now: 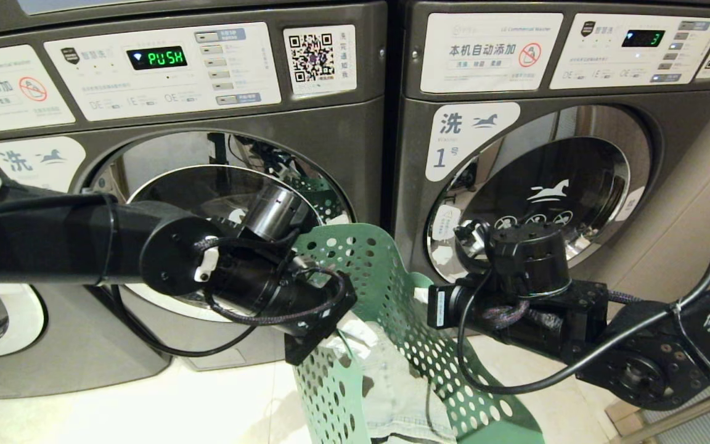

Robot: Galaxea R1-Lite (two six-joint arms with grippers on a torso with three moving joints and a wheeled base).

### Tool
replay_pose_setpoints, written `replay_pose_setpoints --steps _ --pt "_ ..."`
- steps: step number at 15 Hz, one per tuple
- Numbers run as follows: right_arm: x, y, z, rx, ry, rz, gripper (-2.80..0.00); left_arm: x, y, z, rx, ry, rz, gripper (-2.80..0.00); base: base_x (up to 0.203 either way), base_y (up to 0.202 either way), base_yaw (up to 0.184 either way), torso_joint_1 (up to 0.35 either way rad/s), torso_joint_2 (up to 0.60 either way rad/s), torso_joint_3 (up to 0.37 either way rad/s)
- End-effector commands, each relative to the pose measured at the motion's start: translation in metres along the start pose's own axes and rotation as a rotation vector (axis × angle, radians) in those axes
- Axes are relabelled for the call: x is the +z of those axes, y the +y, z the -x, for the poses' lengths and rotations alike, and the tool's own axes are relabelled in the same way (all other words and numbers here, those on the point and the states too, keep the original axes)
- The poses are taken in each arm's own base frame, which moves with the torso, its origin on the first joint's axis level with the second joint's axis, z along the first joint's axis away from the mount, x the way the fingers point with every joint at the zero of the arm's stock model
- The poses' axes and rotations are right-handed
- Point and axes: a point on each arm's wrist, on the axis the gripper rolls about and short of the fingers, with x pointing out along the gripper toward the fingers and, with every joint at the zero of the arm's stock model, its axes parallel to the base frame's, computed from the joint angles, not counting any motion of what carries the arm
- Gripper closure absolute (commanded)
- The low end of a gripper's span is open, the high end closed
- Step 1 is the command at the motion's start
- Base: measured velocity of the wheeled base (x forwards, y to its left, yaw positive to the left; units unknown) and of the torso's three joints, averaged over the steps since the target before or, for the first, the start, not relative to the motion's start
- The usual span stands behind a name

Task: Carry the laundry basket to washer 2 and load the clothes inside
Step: Pick up the clothes basket and put it beside the washing machine

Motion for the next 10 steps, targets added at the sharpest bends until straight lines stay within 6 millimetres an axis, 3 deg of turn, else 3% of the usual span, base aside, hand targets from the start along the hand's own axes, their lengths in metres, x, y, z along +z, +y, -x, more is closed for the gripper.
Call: replay_pose_setpoints --steps 1,10 --pt "-0.0023 -0.0007 0.0006 -0.002 0.006 -0.002 0.00 0.0002 0.0001 -0.0003 0.000 0.004 0.007 0.00 0.000 0.000 0.000 0.000 0.00 0.000" --pt "-0.0082 0.0006 0.0048 0.001 0.022 0.004 0.00 -0.0014 -0.0020 0.0026 -0.008 0.000 -0.001 0.00 0.000 0.000 0.000 0.000 0.00 0.000"
